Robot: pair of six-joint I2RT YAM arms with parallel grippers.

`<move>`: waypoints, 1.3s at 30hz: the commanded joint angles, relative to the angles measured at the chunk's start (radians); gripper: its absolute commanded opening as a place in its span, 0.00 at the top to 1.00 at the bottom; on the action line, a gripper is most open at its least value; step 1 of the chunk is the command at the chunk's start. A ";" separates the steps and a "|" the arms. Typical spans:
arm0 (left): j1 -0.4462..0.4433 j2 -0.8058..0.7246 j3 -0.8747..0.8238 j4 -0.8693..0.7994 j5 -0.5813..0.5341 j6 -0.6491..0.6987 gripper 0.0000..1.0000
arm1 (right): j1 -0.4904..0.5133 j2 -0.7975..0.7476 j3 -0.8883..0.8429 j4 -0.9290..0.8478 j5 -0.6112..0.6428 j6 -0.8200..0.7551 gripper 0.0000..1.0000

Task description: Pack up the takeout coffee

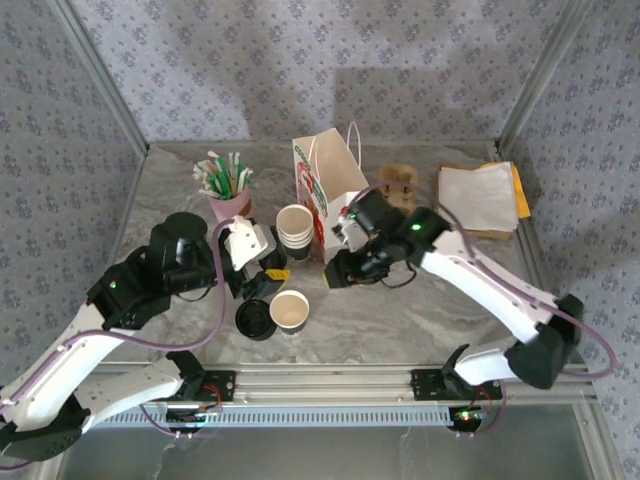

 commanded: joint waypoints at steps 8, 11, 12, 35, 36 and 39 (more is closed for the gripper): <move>-0.005 -0.076 -0.018 -0.110 -0.085 0.023 0.25 | 0.143 0.270 0.144 -0.052 0.180 -0.001 0.54; -0.006 -0.080 -0.026 -0.102 -0.081 0.023 0.24 | 0.173 0.340 0.195 -0.052 0.174 -0.016 0.52; -0.006 -0.082 -0.029 -0.098 -0.080 0.024 0.24 | 0.179 0.359 0.209 -0.057 0.174 -0.018 0.52; -0.005 -0.096 -0.041 -0.105 -0.047 0.045 0.21 | 0.216 0.457 0.230 -0.142 0.279 -0.023 0.80; -0.005 -0.095 -0.041 -0.103 -0.042 0.045 0.22 | 0.216 0.453 0.229 -0.148 0.280 -0.019 0.84; -0.006 -0.086 -0.039 -0.097 -0.034 0.047 0.22 | 0.216 0.439 0.220 -0.162 0.287 -0.010 0.88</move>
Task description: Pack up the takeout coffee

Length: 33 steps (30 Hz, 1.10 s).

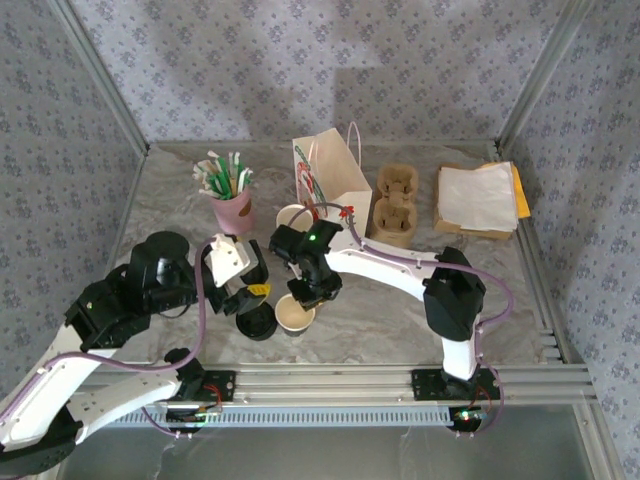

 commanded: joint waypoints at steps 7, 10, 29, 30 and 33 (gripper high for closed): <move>-0.005 0.044 0.035 -0.005 0.060 0.021 0.21 | 0.000 -0.100 -0.058 -0.080 0.052 0.046 0.90; -0.006 0.060 0.041 -0.010 0.071 0.030 0.21 | -0.001 -0.131 -0.087 -0.089 0.064 0.061 0.89; -0.026 0.196 0.119 -0.117 0.141 0.109 0.20 | -0.055 -0.273 -0.222 -0.037 0.092 0.142 0.74; -0.030 0.202 0.121 -0.126 0.142 0.111 0.20 | -0.062 -0.292 -0.223 -0.035 0.095 0.142 0.71; -0.046 0.218 0.132 -0.153 0.143 0.124 0.20 | -0.103 -0.362 -0.226 -0.042 0.101 0.171 0.65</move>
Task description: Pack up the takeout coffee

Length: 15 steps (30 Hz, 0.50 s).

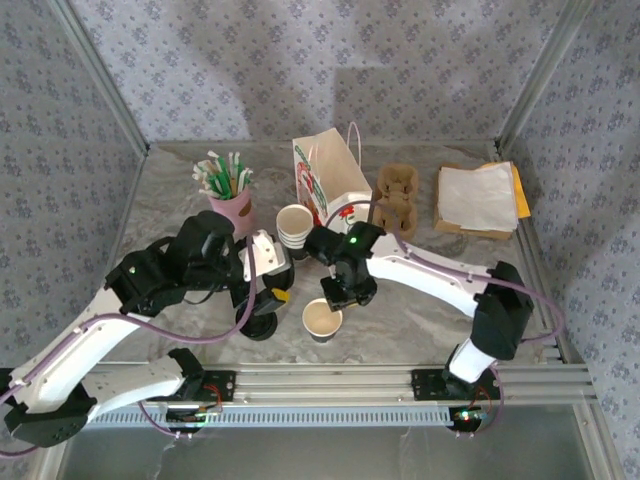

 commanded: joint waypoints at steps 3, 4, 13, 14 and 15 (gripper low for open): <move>-0.051 0.028 0.038 -0.076 0.010 0.045 0.20 | -0.114 -0.179 -0.023 -0.028 0.027 0.046 0.64; -0.066 0.037 0.035 -0.082 0.000 0.048 0.19 | -0.144 -0.216 -0.032 -0.032 0.022 0.050 0.63; -0.200 0.188 -0.027 -0.102 -0.068 0.098 0.18 | -0.482 -0.507 -0.076 -0.064 -0.036 0.022 0.63; -0.209 0.211 -0.032 -0.104 -0.072 0.109 0.18 | -0.504 -0.520 -0.074 -0.070 -0.042 0.022 0.63; -0.217 0.233 -0.036 -0.105 -0.080 0.116 0.18 | -0.522 -0.527 -0.073 -0.075 -0.048 0.022 0.63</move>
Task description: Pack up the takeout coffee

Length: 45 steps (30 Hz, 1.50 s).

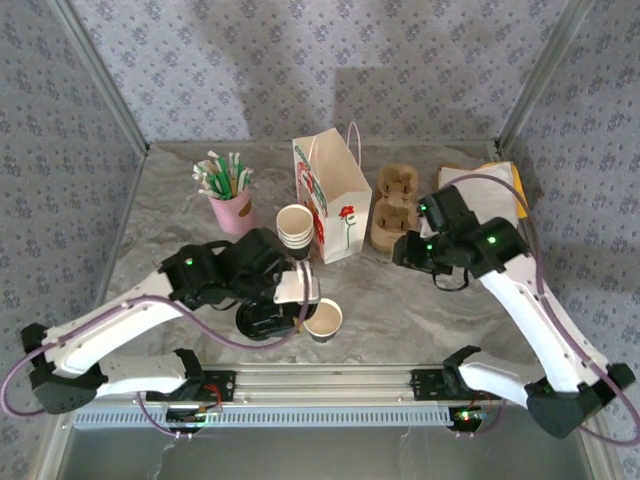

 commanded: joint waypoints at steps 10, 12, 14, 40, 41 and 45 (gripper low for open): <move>-0.043 0.224 0.029 -0.067 -0.092 0.108 0.16 | -0.073 -0.027 -0.028 -0.029 -0.056 -0.031 0.63; -0.046 0.246 0.036 -0.068 -0.096 0.110 0.16 | -0.081 -0.028 -0.026 -0.023 -0.060 -0.044 0.63; -0.050 0.269 0.041 -0.074 -0.100 0.113 0.16 | -0.088 -0.026 -0.025 -0.023 -0.067 -0.049 0.63; -0.075 0.424 0.142 -0.120 -0.167 0.183 0.11 | -0.111 -0.064 -0.063 0.000 -0.081 -0.054 0.63; -0.075 0.427 0.141 -0.118 -0.167 0.182 0.11 | -0.111 -0.064 -0.063 0.000 -0.081 -0.054 0.63; -0.076 0.435 0.144 -0.106 -0.167 0.183 0.11 | -0.113 -0.066 -0.066 0.002 -0.083 -0.055 0.63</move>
